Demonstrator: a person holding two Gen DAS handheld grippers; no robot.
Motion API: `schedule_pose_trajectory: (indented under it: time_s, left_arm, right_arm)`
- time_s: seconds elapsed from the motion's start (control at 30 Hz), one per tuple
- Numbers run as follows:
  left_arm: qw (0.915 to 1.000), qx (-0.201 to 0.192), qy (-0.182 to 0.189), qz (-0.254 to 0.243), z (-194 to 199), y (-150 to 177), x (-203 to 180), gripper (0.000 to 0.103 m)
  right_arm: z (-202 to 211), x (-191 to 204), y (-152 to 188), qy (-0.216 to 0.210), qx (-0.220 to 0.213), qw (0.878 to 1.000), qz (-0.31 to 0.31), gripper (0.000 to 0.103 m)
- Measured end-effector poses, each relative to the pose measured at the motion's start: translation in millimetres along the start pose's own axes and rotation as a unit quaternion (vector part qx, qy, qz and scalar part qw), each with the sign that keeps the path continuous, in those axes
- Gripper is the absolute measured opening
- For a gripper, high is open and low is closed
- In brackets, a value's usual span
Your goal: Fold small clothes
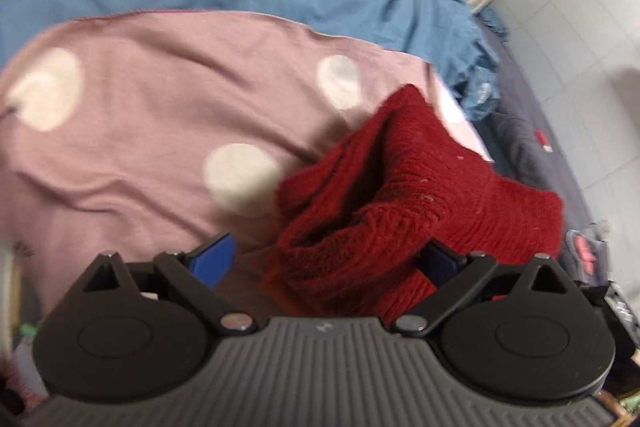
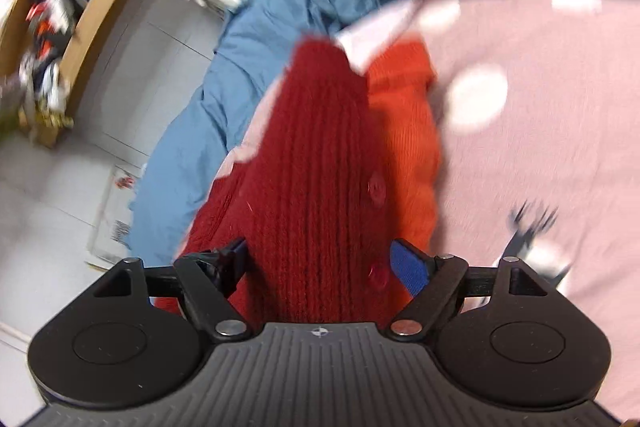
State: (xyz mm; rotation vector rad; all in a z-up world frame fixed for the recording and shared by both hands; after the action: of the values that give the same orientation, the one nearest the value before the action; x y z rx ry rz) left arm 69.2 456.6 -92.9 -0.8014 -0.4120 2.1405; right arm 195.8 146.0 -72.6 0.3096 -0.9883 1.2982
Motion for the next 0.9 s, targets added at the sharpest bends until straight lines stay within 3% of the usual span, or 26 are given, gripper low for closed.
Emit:
schedule_pose_trajectory:
  time_s: [0.07, 0.17, 0.2, 0.23, 0.27, 0.3, 0.4, 0.47, 0.53, 0.6, 0.7, 0.9]
  left_arm:
    - [0.9998, -0.004, -0.016, 0.012, 12.4, -0.6, 0.1, 0.098]
    - [0.9958, -0.072, -0.040, -0.039, 45.6, -2.8, -19.8, 0.087]
    - [0.9916, -0.099, -0.042, -0.071, 56.3, -4.1, -31.7, 0.081]
    - [0.9865, -0.119, -0.038, -0.106, 64.1, -4.7, -44.9, 0.071]
    - [0.9820, -0.125, -0.028, -0.138, 67.3, -4.6, -57.2, 0.066]
    - [0.9782, -0.120, -0.016, -0.169, 66.5, -3.2, -68.2, 0.061]
    - [0.9690, -0.073, -0.017, -0.236, 41.8, 3.8, -91.0, 0.044]
    - [0.9643, -0.073, -0.043, -0.251, 28.1, 4.9, -92.0, 0.044]
    - [0.9655, -0.068, -0.058, -0.244, 16.9, 1.3, -86.0, 0.044]
    - [0.9704, -0.045, -0.059, -0.230, 2.8, -1.6, -76.4, 0.044]
    - [0.9744, -0.020, -0.057, -0.216, -13.5, -1.3, -66.0, 0.048]
    - [0.9696, -0.009, -0.068, -0.235, -29.4, 2.0, -66.6, 0.052]
  right_arm:
    - [21.5, 7.1, -1.8, 0.027, -0.049, 0.998, 0.039, 0.103]
    - [46.5, 29.6, 6.2, 0.023, -0.081, 0.988, 0.126, 0.103]
    - [52.2, 39.9, 12.4, 0.021, -0.084, 0.983, 0.162, 0.100]
    - [55.5, 48.4, 19.4, 0.022, -0.083, 0.976, 0.199, 0.085]
    - [57.4, 57.4, 28.7, 0.024, -0.081, 0.967, 0.238, 0.078]
    - [59.4, 63.5, 39.6, 0.023, -0.077, 0.958, 0.275, 0.068]
    - [52.0, 75.7, 70.0, 0.020, -0.048, 0.934, 0.354, 0.067]
    - [41.0, 72.9, 83.8, 0.039, -0.029, 0.927, 0.373, 0.067]
    - [32.2, 67.5, 93.4, 0.059, -0.015, 0.923, 0.380, 0.067]
    - [27.2, 63.0, 97.1, 0.079, -0.014, 0.918, 0.387, 0.069]
    - [21.8, 58.1, 94.9, 0.089, -0.005, 0.922, 0.376, 0.071]
    - [15.1, 62.2, 97.4, 0.104, 0.005, 0.915, 0.390, 0.075]
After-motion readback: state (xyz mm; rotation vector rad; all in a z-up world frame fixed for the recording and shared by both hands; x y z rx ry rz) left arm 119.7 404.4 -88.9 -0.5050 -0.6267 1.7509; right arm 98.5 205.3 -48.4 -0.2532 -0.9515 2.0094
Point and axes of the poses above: each gripper's, at about its wrist camera, not at the fingertips, and z roughly against the way its jaws point, x to its left, y to its underside, the point moved 4 cm from there along -z, roughly the way its jaws point, and after that the axes turned 8 degrees about -z, right-handed, at the moved point
